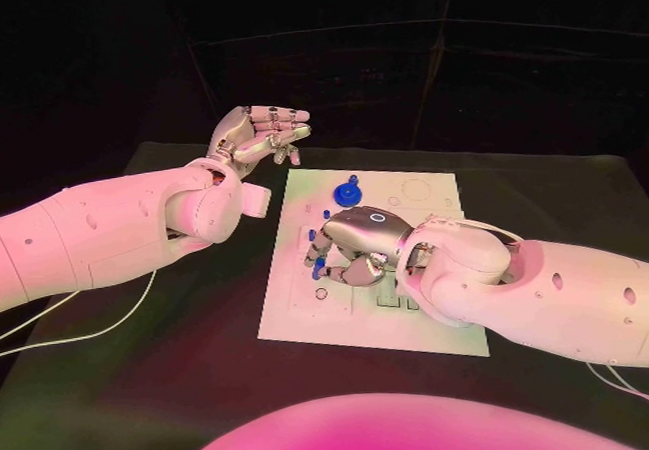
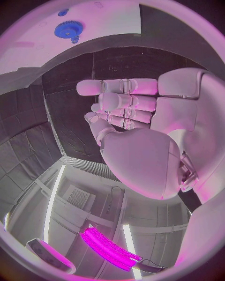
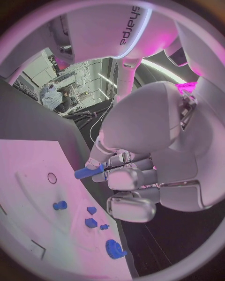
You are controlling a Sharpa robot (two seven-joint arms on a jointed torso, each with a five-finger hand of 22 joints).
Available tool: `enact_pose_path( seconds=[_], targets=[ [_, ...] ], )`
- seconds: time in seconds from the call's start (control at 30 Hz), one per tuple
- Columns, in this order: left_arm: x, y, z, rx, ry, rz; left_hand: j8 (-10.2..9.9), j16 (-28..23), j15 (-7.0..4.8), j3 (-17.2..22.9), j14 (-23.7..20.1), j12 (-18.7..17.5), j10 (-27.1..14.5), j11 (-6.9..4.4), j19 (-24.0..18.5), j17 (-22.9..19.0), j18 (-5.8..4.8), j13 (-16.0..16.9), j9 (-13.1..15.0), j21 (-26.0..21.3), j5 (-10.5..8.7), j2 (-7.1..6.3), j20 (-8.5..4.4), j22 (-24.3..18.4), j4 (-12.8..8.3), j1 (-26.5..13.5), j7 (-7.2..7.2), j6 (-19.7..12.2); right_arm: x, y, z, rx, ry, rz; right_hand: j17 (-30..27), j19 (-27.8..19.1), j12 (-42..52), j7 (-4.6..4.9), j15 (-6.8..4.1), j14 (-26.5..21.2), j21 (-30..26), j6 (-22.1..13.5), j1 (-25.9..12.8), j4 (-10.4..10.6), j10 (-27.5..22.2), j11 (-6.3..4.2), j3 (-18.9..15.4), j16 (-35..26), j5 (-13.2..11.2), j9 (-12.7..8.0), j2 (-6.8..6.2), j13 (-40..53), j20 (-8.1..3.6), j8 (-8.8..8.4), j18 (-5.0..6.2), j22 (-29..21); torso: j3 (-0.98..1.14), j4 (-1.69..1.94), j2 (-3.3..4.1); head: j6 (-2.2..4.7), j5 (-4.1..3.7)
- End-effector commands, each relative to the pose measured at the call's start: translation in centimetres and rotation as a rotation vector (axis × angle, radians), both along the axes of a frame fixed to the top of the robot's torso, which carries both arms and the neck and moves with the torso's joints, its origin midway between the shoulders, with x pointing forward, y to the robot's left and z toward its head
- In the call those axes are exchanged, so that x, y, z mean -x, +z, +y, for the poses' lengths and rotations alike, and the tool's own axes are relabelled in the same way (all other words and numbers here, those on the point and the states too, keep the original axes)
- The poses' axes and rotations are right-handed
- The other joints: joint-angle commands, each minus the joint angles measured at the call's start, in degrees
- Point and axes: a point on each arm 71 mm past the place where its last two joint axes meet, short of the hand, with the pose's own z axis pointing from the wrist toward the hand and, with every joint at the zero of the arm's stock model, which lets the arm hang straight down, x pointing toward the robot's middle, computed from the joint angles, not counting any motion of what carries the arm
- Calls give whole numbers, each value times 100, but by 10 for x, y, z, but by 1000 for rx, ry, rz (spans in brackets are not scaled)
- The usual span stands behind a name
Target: Assemble the parts on the task board
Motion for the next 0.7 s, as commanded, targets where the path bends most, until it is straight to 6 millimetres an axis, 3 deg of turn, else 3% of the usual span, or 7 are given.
enact_pose_path(
  seconds=[0.03,0.23,0.7],
  targets=[
    [0,2,-3,10,-14,-6,26,-27,5,-14,-52,36,-20,-11,-13,-9,37,0,3,-14,-6,68,-12,8,-13,4,-22,-10,2,-6,2,39,37,-25,3,24,-33,22,-32,68,33,4,-29,-19,198,-164,58,39,64,-9,-1,5,12,-28,-78,8,7,4,1,-20,21],
    [0,2,-4,11,-17,-6,28,-28,6,-18,-54,39,-22,-10,-13,-13,37,0,3,-15,-7,69,-11,8,-10,-2,-21,-11,1,-16,2,62,32,-16,-8,22,-41,25,-30,65,36,3,-41,-29,197,-161,75,38,89,-9,-6,5,14,-33,-78,11,8,-13,-6,-32,49],
    [0,1,-5,11,-19,-6,28,-28,6,-18,-54,39,-22,-10,-13,-13,37,0,3,-15,-7,69,-11,8,-10,-2,-21,-11,1,-25,3,104,42,4,-8,20,-44,26,-29,64,35,3,-46,-31,197,-160,81,39,96,-9,-6,5,14,-35,-77,9,7,-10,-5,-52,60]
  ],
)
